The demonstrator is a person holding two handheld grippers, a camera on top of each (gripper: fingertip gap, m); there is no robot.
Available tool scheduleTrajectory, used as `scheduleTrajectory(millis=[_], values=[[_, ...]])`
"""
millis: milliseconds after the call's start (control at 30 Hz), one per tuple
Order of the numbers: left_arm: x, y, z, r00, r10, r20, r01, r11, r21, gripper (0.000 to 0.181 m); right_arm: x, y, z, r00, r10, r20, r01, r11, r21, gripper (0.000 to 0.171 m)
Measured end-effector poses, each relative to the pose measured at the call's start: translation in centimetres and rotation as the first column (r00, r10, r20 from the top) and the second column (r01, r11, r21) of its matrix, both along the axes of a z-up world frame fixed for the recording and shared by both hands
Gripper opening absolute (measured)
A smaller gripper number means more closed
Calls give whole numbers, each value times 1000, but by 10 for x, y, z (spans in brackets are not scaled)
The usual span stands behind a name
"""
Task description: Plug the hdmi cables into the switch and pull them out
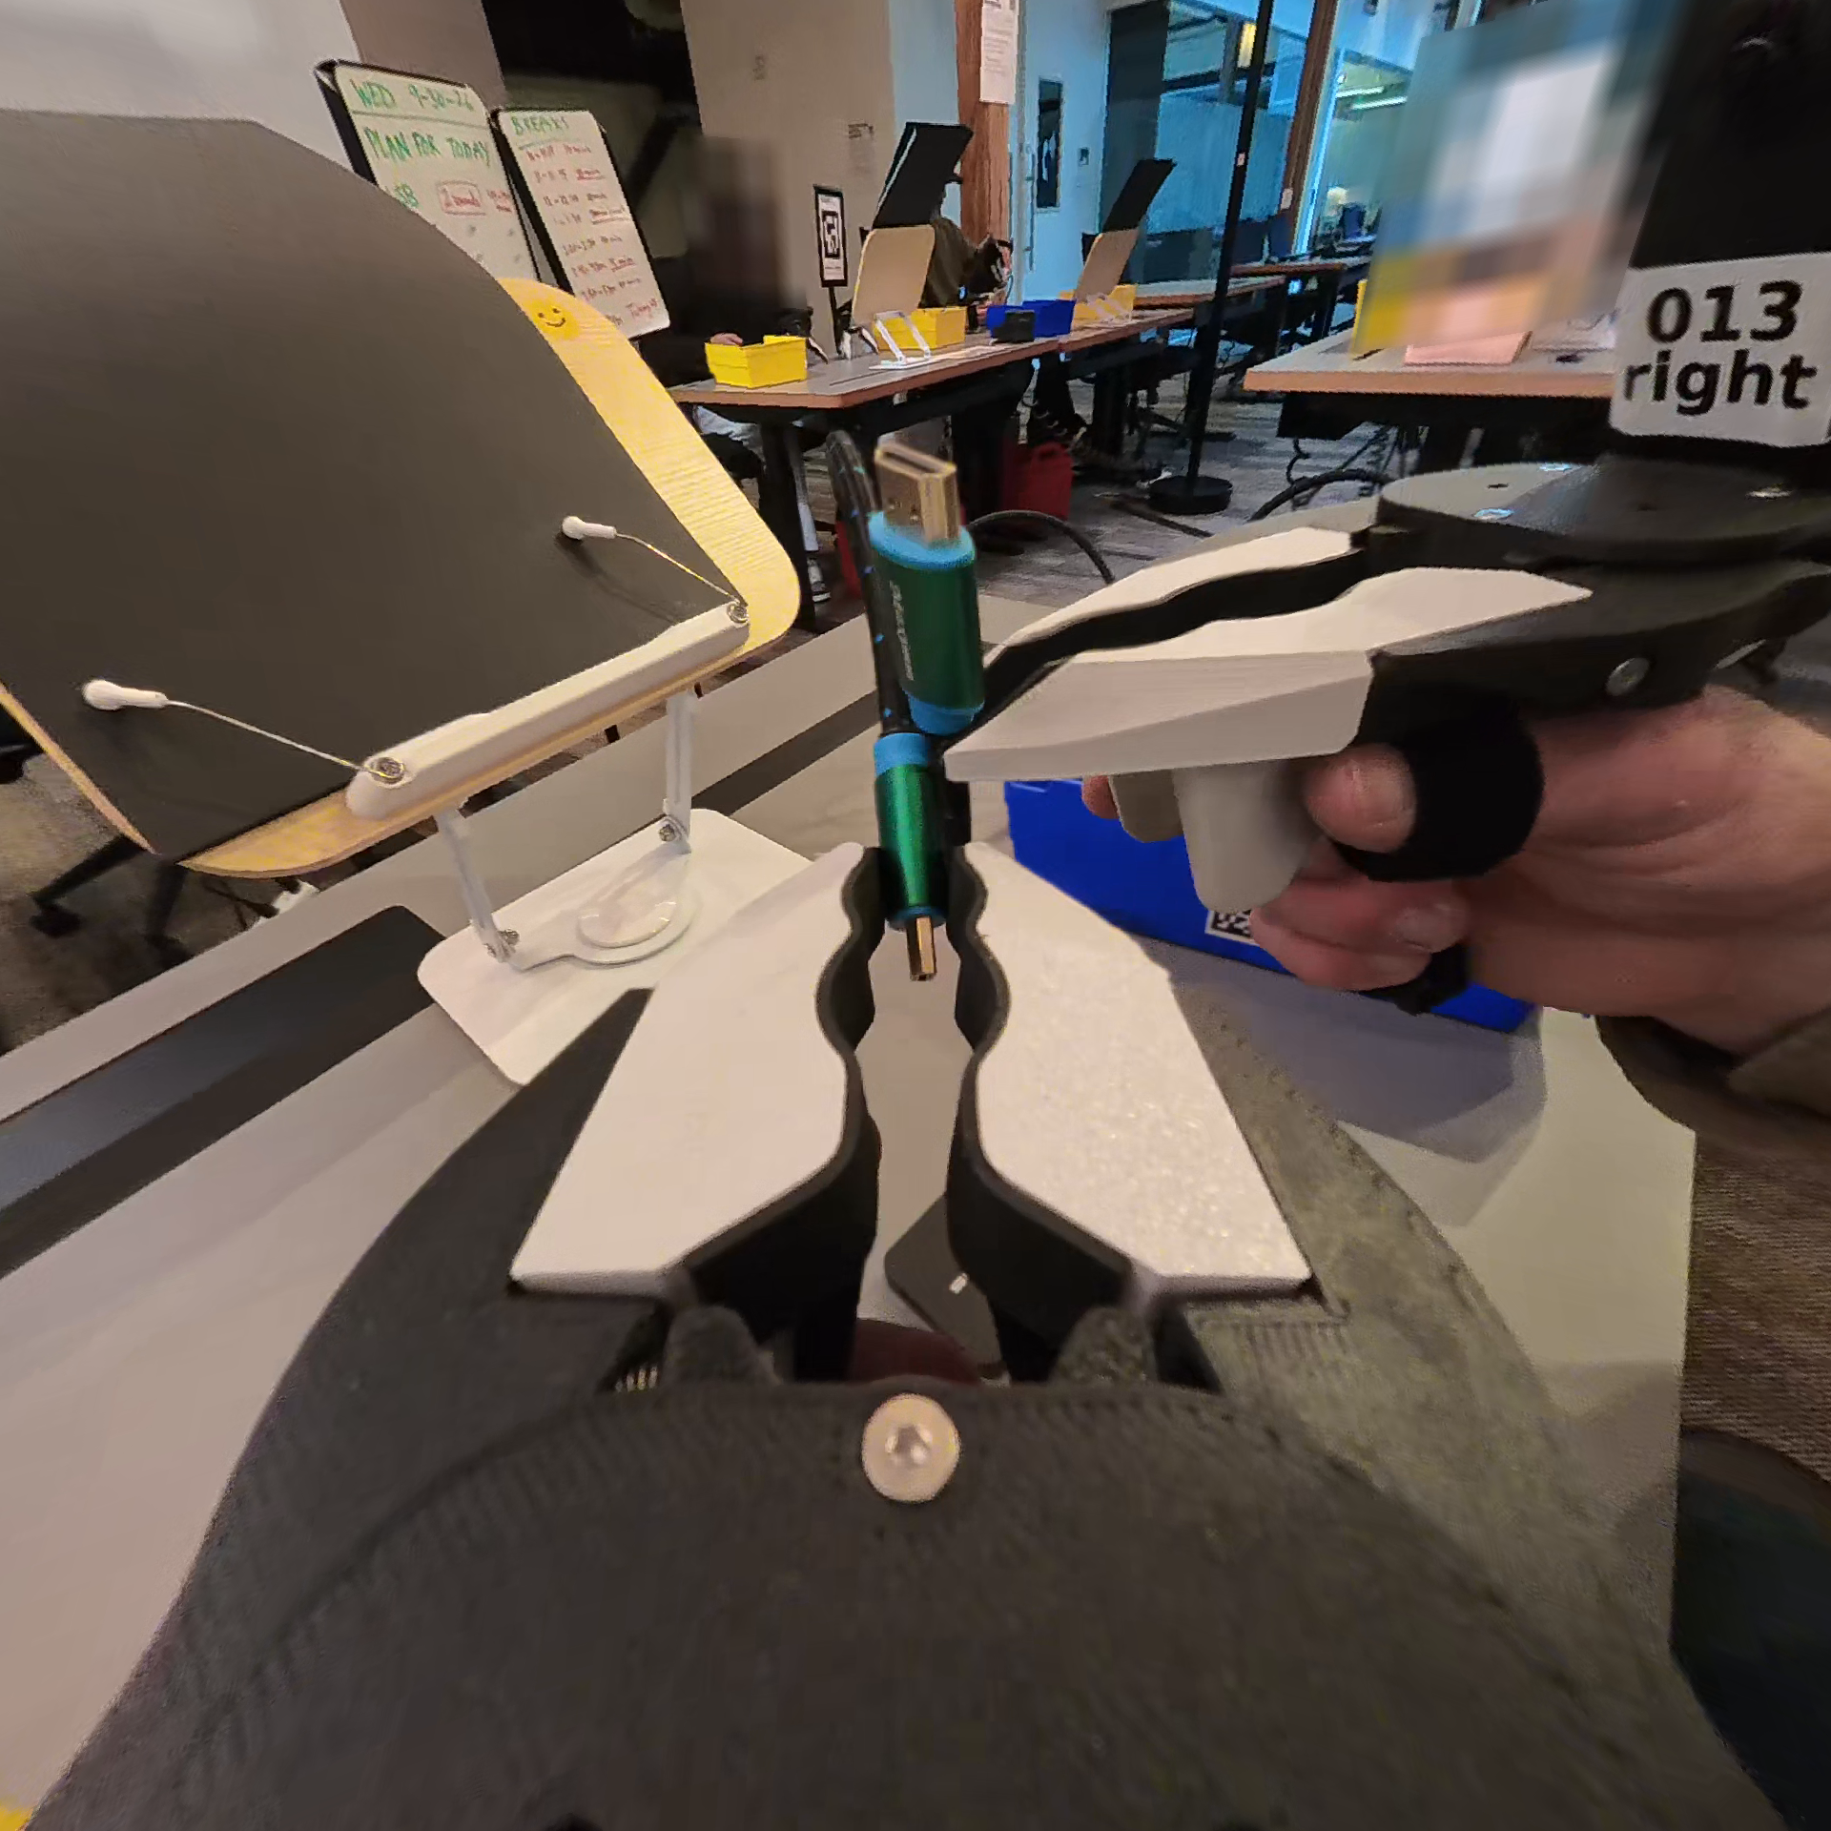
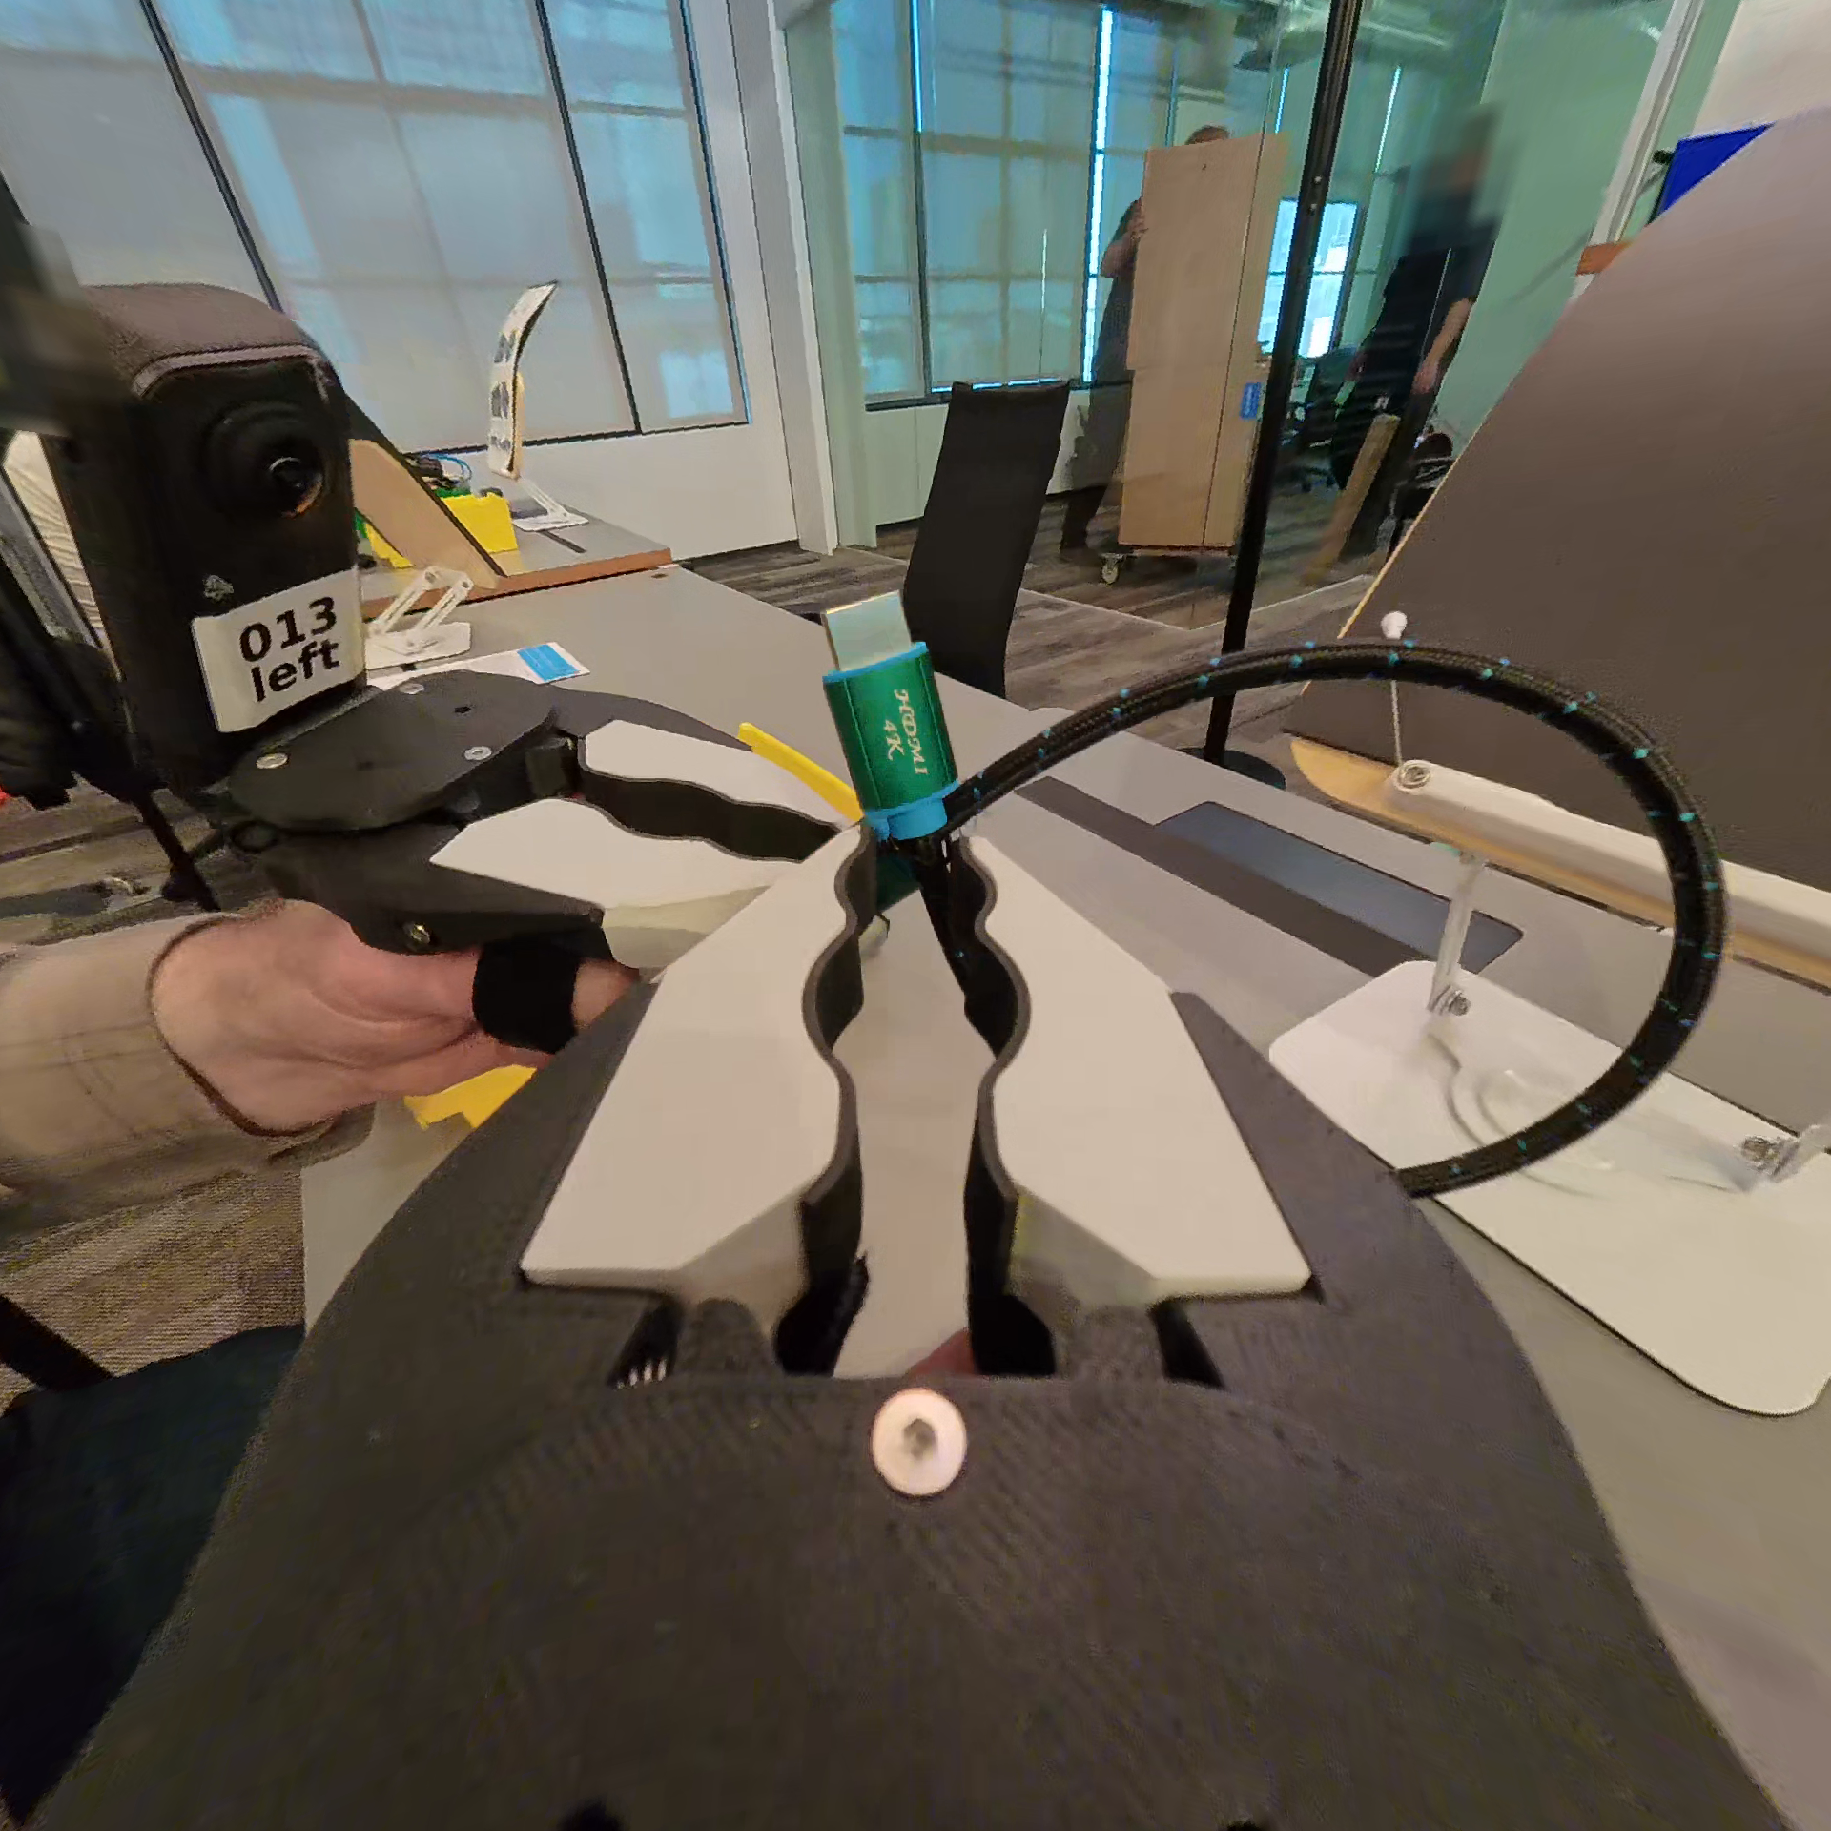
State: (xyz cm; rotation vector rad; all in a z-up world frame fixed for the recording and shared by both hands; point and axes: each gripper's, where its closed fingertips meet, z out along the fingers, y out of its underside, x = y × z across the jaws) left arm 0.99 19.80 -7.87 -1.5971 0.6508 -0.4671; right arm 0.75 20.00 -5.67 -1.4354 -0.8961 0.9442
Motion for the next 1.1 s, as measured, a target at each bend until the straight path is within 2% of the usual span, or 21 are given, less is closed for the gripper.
scheduleTrajectory(millis=[233, 367, 567, 667, 833, 1100], values=[[0, -5, 0, 995, -68, -70, 67, 998, -20, 11, 4, -4, -4, 995, 51, 84, -59, 994, 95, 8], [-1, -10, 4, 991, -121, -49, 118, 992, -50, 11, 7, -7, -11, 985, 84, 153, -105, 985, 134, 3], [0, -13, 2, 985, -174, -8, 172, 980, -105, 11, 8, -10, -13, 979, 120, 165, -143, 981, 131, 3], [0, -14, 5, 981, -192, 39, 196, 974, -113, 11, 7, -12, -12, 981, 160, 112, -169, 983, 75, 2], [-1, -22, 17, 953, -275, 127, 287, 955, -82, 11, 8, -23, -4, 946, 311, -93, -320, 943, -94, 3], [-2, -31, 26, 895, -360, 263, 391, 918, -72, 11, 8, -34, 8, 874, 396, -282, -444, 886, -133, 2]])
